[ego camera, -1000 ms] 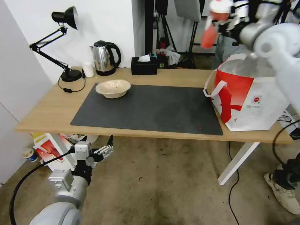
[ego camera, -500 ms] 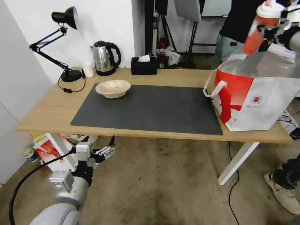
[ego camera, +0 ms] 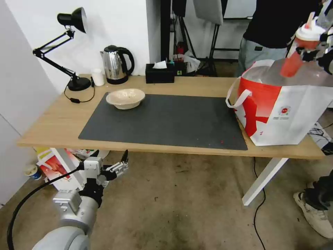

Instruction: Pick up the trash from the table and place it into the takeout bag.

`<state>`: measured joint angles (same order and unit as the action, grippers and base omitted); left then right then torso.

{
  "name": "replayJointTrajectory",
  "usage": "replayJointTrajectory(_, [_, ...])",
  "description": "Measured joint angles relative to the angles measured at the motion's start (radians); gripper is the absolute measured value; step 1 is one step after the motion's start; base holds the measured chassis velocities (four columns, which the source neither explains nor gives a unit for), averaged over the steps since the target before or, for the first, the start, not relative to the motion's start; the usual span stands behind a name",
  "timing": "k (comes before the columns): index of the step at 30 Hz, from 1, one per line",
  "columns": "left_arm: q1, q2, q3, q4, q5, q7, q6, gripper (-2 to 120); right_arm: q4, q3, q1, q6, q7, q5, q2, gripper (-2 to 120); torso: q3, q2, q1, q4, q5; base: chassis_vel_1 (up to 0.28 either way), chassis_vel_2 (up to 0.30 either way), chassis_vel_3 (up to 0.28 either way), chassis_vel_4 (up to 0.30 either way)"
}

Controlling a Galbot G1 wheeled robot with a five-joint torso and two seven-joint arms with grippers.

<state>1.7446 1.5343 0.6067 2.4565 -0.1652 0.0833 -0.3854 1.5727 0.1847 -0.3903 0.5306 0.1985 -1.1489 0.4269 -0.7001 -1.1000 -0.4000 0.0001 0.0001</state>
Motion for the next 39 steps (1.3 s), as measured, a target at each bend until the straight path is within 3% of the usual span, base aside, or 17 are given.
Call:
replayJointTrajectory(17, [-0.002,-0.001,-0.002,-0.005,0.0,0.0,0.0,100,0.087,0.087,-0.169,-0.001,-0.009,0.055,0.008,6,0.0,0.0,0.0,-0.0001,-0.0002,0.0,0.0,0.0,0.0])
replayJointTrajectory(20, [-0.001,-0.002,0.0,-0.004,0.0,0.0,0.0,100,0.111,0.093,-0.189,0.01,0.011,0.073,0.014,19,0.0,0.0,0.0,-0.0001,-0.0002,0.0,0.0,0.0,0.0])
replayJointTrajectory(22, [-0.001,-0.003,0.0,-0.004,0.0,0.0,0.0,100,0.113,0.093,-0.19,0.011,0.014,0.075,0.015,21,0.0,0.0,0.0,-0.0001,-0.0002,0.0,0.0,0.0,0.0])
replayJointTrajectory(26, [0.004,0.002,-0.003,-0.007,0.004,0.0,0.012,100,0.151,0.099,-0.2,0.026,0.039,0.09,0.009,41,0.0,0.0,0.0,0.0,-0.0002,0.0,0.0,0.0,0.0])
replayJointTrajectory(32, [0.0,0.006,-0.01,-0.012,0.009,-0.001,0.021,100,0.16,0.099,-0.2,0.028,0.048,0.092,-0.001,58,0.0,0.0,0.0,-0.0003,-0.0002,0.0,0.0,0.0,0.0])
replayJointTrajectory(36, [0.001,0.006,-0.011,-0.014,0.017,0.0,0.023,100,0.165,0.097,-0.198,0.03,0.054,0.092,-0.002,78,0.0,0.0,0.0,0.0001,-0.0003,0.0,0.0,0.0,0.0])
replayJointTrajectory(39, [0.004,0.004,-0.007,-0.014,0.02,0.001,0.025,100,0.164,0.096,-0.197,0.028,0.054,0.092,-0.001,84,0.0,0.0,0.0,-0.0001,-0.0002,0.0,0.0,0.0,0.0])
